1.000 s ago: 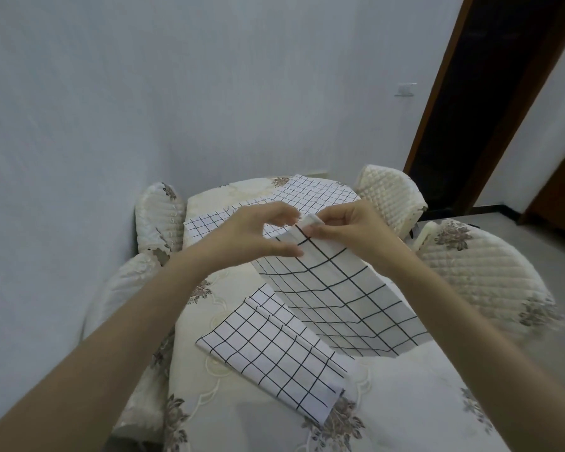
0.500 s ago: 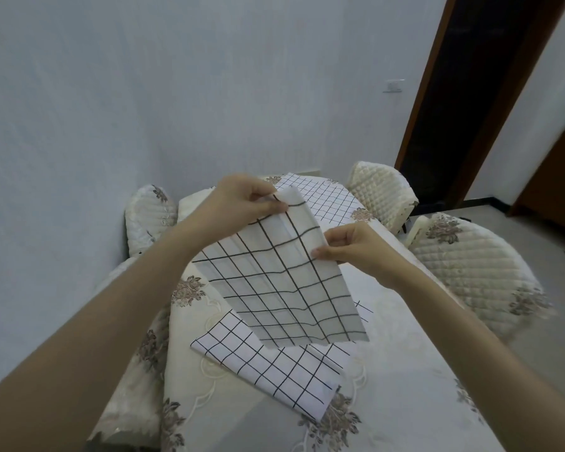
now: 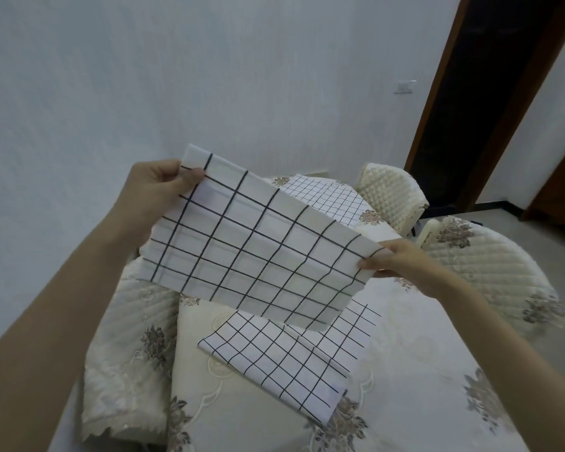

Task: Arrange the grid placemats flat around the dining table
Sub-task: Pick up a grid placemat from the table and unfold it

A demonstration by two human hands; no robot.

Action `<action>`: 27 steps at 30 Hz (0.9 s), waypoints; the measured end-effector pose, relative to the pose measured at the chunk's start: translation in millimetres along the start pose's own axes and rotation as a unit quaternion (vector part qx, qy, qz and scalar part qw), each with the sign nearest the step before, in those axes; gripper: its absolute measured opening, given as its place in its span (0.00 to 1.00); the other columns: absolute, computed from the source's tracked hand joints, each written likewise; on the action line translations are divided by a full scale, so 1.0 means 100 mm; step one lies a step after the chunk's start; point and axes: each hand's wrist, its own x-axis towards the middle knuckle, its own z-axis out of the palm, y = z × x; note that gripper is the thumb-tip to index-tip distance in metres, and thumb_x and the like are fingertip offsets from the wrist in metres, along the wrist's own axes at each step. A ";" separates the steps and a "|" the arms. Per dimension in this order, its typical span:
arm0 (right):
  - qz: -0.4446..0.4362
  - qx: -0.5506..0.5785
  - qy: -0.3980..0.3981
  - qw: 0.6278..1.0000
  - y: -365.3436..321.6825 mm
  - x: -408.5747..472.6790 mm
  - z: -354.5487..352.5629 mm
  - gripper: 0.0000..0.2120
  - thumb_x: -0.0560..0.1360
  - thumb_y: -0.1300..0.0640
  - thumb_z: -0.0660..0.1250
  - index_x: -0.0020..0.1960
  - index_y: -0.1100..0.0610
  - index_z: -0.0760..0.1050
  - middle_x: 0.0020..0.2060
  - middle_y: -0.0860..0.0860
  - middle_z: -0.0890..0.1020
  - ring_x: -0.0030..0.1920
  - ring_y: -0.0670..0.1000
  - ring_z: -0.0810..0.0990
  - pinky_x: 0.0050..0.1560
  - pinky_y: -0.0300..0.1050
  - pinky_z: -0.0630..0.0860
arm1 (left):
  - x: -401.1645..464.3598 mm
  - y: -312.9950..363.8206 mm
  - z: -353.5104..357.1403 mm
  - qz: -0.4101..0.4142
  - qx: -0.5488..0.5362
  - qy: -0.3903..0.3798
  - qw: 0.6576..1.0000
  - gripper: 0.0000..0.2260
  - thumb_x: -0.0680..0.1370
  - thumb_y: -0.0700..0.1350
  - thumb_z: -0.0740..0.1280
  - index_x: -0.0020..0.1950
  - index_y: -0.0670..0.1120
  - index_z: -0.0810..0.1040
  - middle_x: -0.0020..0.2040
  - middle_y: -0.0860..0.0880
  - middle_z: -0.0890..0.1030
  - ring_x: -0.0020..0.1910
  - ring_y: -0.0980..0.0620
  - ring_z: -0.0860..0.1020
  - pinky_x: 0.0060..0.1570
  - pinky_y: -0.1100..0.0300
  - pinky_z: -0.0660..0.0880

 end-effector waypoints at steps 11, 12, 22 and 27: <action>-0.069 0.142 0.080 0.984 -0.12 -0.10 -0.09 0.36 0.45 0.39 0.83 0.48 0.56 0.85 0.46 0.55 0.87 0.43 0.52 0.86 0.38 0.42 0.81 | -0.26 -0.63 0.07 -0.143 -0.064 0.041 0.987 0.05 0.78 0.42 0.67 0.49 0.46 0.82 0.37 0.55 0.86 0.35 0.58 0.83 0.33 0.62 0.81; -0.072 0.141 0.088 0.983 -0.12 -0.11 -0.09 0.37 0.46 0.38 0.83 0.50 0.57 0.84 0.46 0.56 0.87 0.44 0.53 0.86 0.38 0.42 0.81 | -0.29 -0.66 0.11 -0.146 -0.071 0.045 0.986 0.05 0.78 0.42 0.66 0.49 0.46 0.82 0.37 0.55 0.86 0.34 0.58 0.83 0.33 0.62 0.81; -0.065 0.116 0.100 0.986 -0.03 -0.31 -0.15 0.34 0.47 0.36 0.81 0.48 0.55 0.85 0.45 0.55 0.87 0.41 0.52 0.85 0.38 0.43 0.82 | -0.49 -0.85 0.24 -0.163 -0.097 0.028 0.981 0.06 0.79 0.40 0.65 0.51 0.45 0.82 0.42 0.54 0.86 0.39 0.57 0.84 0.36 0.65 0.80; 0.003 0.117 0.113 0.987 0.23 -0.29 -0.10 0.15 0.68 0.51 0.74 0.51 0.57 0.83 0.45 0.55 0.87 0.40 0.51 0.85 0.37 0.41 0.82 | -0.55 -1.09 0.29 -0.201 -0.065 -0.004 0.978 0.07 0.78 0.42 0.67 0.51 0.43 0.83 0.43 0.49 0.87 0.40 0.54 0.84 0.37 0.61 0.81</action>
